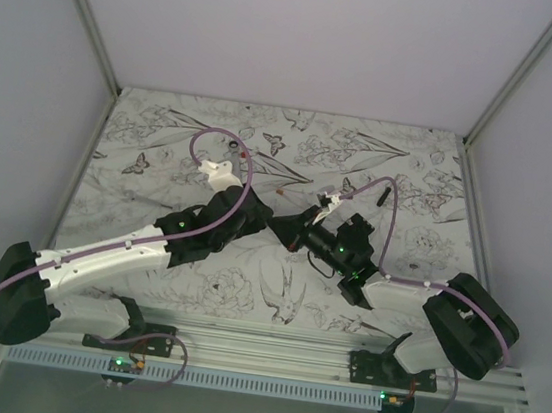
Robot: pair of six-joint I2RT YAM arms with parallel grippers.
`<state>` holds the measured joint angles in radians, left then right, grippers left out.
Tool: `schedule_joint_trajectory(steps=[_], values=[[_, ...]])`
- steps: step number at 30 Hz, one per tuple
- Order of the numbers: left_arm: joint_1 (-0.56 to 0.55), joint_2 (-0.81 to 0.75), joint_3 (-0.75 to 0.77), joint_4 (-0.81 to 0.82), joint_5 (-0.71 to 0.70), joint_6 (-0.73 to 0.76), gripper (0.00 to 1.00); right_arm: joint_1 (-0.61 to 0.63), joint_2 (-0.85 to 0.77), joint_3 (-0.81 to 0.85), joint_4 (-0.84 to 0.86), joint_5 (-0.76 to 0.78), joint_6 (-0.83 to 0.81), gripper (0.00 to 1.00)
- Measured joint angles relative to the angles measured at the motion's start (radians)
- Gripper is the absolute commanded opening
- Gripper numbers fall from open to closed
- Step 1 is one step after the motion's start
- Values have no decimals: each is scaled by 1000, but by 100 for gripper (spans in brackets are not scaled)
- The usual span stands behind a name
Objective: Snap on the fuse box
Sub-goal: Pick up the fuse from the center of the board.
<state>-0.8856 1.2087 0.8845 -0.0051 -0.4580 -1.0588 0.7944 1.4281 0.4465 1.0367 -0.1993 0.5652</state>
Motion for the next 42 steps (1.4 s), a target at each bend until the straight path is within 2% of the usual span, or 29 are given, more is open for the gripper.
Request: schedule_joint_trajectory(steps=[4,12,17,19,22,24,27,32,38,42], values=[[-1,0,0,5,0,0,7,0,0,0,0,7,0,0],[-1,-5,-2,5,0,3,14,0,3,0,-1,14,-2,0],[-3,-10,-2,5,4,32,29,0,3,0,-1,5,-9,0],[-3,-21,-2,2,13,65,33,0,2,3,-1,-10,-17,0],[-3,-52,-2,1,32,129,47,0,-1,18,-11,-42,-38,0],[-2,-80,-2,2,58,179,50,-2,-6,28,-22,-71,-54,0],[21,-126,-2,5,138,271,55,-21,-13,48,-58,-140,-77,0],[129,-248,-10,6,340,458,58,-90,-32,66,-135,-296,-111,0],[251,-326,-18,4,613,600,55,-153,-79,109,-248,-511,-147,0],[282,-318,-27,-8,765,667,51,-172,-125,145,-329,-623,-177,0]])
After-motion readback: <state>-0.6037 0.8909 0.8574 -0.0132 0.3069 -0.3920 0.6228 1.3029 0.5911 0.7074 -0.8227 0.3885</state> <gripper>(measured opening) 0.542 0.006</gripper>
